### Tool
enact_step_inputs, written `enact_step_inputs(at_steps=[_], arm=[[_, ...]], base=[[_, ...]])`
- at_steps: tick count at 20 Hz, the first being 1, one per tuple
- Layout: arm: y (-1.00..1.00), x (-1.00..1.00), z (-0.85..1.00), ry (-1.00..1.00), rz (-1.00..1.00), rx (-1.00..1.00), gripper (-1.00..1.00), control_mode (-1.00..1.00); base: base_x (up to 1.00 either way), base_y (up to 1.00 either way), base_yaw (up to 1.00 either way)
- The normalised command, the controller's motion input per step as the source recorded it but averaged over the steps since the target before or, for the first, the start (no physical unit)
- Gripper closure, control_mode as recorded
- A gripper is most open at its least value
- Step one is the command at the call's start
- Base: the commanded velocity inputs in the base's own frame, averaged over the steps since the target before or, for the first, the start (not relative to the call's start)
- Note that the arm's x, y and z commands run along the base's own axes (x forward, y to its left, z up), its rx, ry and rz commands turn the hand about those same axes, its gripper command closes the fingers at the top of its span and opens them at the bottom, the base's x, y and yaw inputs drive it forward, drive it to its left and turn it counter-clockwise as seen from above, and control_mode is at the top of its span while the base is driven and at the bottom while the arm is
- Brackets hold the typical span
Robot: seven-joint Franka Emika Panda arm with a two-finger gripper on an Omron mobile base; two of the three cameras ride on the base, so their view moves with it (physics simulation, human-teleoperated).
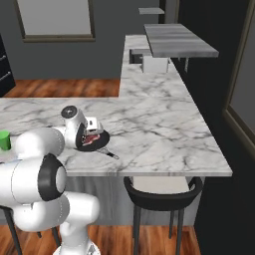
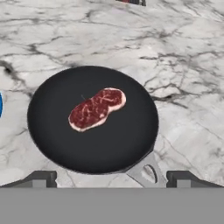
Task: Pick up the pan with the steak in it and place it on the dining table. Then place the steak on the plate.
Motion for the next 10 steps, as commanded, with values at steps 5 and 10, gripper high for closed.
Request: enact_step_inputs(at_steps=[5,10], arm=[[0.27,0.01,0.0,0.0,-0.24,0.13,-1.0,-1.0],[0.2,0.15,0.0,0.0,-0.2,0.01,-1.0,-1.0]], base=[[0.0,0.0,0.0],[0.0,0.0,0.0]])
